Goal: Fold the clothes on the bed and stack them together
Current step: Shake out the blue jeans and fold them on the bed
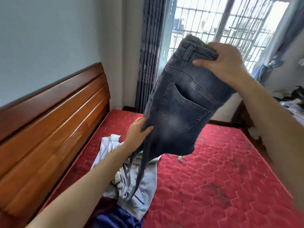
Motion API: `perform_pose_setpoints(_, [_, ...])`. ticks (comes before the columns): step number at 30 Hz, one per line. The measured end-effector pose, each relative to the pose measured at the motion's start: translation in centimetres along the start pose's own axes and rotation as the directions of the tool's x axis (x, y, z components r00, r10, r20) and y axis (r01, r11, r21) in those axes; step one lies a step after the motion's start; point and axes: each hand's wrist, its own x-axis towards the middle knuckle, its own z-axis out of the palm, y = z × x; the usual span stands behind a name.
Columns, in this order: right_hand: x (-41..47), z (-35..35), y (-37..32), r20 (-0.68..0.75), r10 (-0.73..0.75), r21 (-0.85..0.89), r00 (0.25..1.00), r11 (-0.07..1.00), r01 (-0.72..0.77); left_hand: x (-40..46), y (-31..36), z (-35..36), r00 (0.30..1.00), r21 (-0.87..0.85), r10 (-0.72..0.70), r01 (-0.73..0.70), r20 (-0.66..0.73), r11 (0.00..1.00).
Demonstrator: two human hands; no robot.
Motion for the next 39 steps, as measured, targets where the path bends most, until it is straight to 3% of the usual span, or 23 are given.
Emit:
perform_pose_setpoints(6, [-5.4, -9.5, 1.6, -0.015, -0.087, -0.006, 0.996, 0.996, 0.086, -6.9, 8.5, 6.6, 0.972, -0.106, -0.160, 0.143, -0.172, 0.984])
perform_pose_setpoints(14, [-10.6, -18.5, 3.8, 0.046, -0.105, -0.036, 0.993, 0.994, 0.107, -16.2, 14.4, 10.2, 0.974, -0.099, -0.082, 0.062, -0.213, 0.993])
perform_pose_setpoints(22, [-12.7, -21.9, 8.1, 0.071, -0.004, -0.068, 0.997, 0.998, 0.009, -18.2, 16.4, 16.6, 0.987, -0.363, -0.093, 0.136, 0.134, 0.922])
perform_pose_setpoints(27, [-15.4, -22.8, 12.6, 0.043, 0.107, -0.093, 0.993, 0.990, -0.102, -19.0, 16.1, 20.9, 0.978, -0.460, -0.129, 0.192, 0.164, 0.867])
perform_pose_setpoints(34, [-19.7, -22.8, 19.1, 0.074, 0.156, -0.156, 0.985, 0.977, -0.143, -20.6, 15.7, 25.3, 0.937, -0.424, -0.223, 0.323, 0.269, 0.846])
perform_pose_setpoints(39, [-22.6, -23.5, 23.8, 0.123, 0.156, -0.109, 0.980, 0.984, -0.143, -22.9, 16.5, 28.8, 0.923, -0.398, -0.264, 0.362, 0.281, 0.843])
